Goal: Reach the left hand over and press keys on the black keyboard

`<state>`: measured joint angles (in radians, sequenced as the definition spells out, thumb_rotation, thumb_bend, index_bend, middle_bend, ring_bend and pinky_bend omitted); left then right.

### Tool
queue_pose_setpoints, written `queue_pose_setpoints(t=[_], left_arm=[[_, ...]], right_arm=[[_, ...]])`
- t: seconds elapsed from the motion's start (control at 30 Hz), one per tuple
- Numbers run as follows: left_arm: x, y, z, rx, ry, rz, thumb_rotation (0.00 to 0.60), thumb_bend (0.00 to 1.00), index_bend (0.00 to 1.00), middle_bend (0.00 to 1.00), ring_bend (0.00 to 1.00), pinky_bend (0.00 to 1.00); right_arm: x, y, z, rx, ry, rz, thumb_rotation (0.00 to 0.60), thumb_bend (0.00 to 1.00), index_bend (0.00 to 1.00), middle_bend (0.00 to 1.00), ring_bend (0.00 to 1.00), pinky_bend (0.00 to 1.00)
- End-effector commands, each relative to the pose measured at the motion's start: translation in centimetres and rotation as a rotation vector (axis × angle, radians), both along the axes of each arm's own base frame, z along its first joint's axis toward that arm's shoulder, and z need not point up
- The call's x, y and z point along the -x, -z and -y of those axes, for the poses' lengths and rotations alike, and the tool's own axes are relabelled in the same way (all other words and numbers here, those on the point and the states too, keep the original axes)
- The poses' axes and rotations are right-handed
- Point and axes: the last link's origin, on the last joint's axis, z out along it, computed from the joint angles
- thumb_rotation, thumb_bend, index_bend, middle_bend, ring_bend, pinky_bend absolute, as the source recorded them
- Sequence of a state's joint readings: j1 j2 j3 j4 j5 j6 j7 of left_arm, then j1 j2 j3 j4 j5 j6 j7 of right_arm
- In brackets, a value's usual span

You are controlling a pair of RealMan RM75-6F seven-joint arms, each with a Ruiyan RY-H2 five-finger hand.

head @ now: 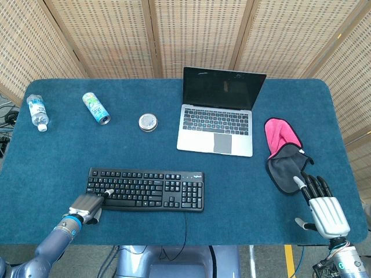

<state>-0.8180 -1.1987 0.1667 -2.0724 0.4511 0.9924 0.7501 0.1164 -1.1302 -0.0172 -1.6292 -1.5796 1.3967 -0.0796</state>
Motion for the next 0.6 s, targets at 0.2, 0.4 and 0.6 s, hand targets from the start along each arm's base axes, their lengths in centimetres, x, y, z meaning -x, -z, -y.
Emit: queue_pose_setpoints(t=[0.2,0.4,0.6], left_arm=[[-0.3,-0.2,0.0,-0.01,0.005,0.017,0.6,0.79,0.0,0.68,0.64,0.38],[-1.1,-1.1,-0.1,-0.059,0.044,0.047,0.6,0.79,0.0,0.68,0.64,0.38],[-2.9,-3.9,0.3,-0.193,0.106,0.153,0.6,0.66,0.0,0.62,0.58,0.38]], right_arm=[[0.0,0.0,0.0,0.0,0.0,0.0,0.6,0.03,0.0,0.0,0.0,0.0],[0.0,0.0,0.0,0.001,0.0,0.001,0.6,0.02,0.0,0.0,0.0,0.0],[0.0,0.0,0.0,0.001,0.0,0.0,0.6,0.03,0.0,0.0,0.0,0.0]])
